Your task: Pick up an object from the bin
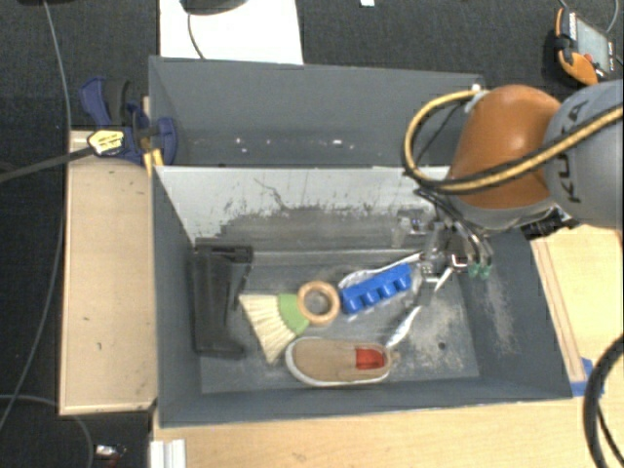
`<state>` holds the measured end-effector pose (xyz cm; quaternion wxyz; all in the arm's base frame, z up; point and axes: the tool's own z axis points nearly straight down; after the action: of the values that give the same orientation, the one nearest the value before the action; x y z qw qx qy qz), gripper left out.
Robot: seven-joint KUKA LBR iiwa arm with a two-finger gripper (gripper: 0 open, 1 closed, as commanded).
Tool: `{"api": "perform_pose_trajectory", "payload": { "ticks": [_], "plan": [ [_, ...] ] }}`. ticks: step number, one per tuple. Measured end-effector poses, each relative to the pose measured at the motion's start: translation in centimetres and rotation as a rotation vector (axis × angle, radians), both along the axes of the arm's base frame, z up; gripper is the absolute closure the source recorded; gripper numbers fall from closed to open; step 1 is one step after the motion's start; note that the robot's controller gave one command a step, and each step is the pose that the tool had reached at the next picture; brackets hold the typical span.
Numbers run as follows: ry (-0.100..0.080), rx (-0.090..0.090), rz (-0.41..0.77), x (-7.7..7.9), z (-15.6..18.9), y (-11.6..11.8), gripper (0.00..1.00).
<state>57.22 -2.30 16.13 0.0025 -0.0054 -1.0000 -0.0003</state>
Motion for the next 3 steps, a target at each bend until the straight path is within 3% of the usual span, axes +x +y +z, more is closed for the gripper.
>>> {"api": "perform_pose_trajectory", "payload": {
  "ticks": [1,2,3],
  "plan": [
    [-0.008,0.0,0.001,0.2,0.5,0.0,0.0],
    [-0.001,0.002,0.193,1.9,-9.4,1.1,0.0],
    [-0.018,-0.002,0.307,1.8,-1.3,1.3,0.0]
  ]
}}
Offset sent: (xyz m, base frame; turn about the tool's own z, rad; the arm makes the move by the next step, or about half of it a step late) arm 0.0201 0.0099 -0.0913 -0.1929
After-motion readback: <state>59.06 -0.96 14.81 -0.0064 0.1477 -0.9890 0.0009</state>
